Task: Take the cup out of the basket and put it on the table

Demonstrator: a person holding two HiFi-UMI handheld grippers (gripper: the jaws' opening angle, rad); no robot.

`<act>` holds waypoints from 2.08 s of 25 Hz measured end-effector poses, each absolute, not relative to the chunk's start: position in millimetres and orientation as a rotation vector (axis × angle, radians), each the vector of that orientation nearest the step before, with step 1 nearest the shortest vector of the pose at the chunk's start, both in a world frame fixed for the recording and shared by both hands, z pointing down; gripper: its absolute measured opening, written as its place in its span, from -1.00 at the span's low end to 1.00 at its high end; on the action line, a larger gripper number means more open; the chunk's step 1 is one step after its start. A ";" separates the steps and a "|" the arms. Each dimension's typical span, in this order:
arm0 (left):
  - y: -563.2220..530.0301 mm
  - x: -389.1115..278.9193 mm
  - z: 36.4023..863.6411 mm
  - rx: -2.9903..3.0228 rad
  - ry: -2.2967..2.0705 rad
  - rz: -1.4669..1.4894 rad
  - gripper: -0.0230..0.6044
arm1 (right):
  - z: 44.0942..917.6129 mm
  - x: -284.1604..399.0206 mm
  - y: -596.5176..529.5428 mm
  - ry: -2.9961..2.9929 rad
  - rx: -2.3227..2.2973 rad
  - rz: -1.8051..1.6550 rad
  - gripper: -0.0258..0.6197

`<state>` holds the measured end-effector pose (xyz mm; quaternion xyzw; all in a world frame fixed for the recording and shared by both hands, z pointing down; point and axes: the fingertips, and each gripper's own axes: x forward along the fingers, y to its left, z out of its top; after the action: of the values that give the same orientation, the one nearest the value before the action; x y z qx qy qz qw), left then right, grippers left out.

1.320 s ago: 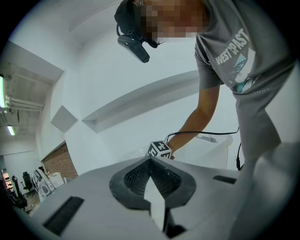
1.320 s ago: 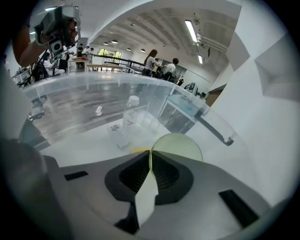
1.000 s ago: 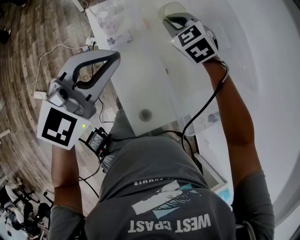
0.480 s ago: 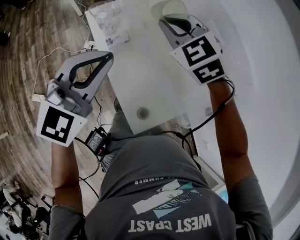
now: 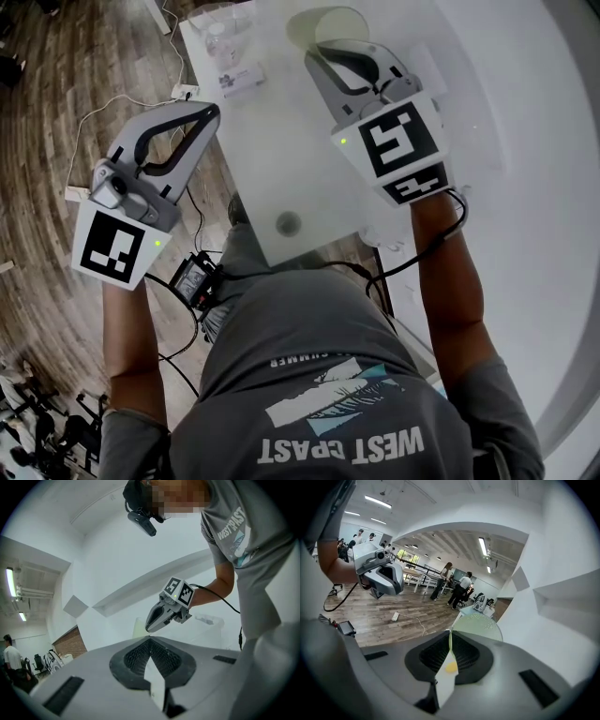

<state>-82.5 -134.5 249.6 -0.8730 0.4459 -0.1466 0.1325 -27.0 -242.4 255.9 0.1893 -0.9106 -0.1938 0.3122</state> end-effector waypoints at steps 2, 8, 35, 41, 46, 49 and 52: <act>-131.7 -86.1 249.9 -2.529 1.311 -0.422 -0.90 | 254.4 -32.2 -234.2 -2.413 0.488 -0.514 -0.83; -128.4 -93.3 253.6 -2.510 1.349 -0.434 -0.90 | 263.7 -44.5 -218.2 -2.453 0.453 -0.474 -0.83; -118.5 -137.8 304.5 -2.510 1.542 -0.448 -0.90 | 423.4 -103.4 -175.1 -2.359 0.178 -0.284 -0.83; -114.6 -143.9 320.6 -2.518 1.571 -0.457 -0.90 | 471.3 -99.0 -175.3 -2.304 0.154 -0.218 -0.83; -117.5 -148.0 331.5 -2.528 1.576 -0.472 -0.90 | 503.2 -96.7 -177.6 -2.269 0.137 -0.170 -0.83; -118.7 -149.8 335.8 -2.536 1.585 -0.468 -0.90 | 517.4 -95.2 -176.6 -2.249 0.126 -0.144 -0.83; -119.6 -151.5 339.9 -2.541 1.591 -0.472 -0.90 | 527.3 -94.9 -175.4 -2.234 0.119 -0.129 -0.83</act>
<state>-151.5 -119.6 339.9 -0.8361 0.5234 -0.1553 0.0536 -94.9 -175.4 527.3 0.0477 -0.8976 -0.0518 0.4352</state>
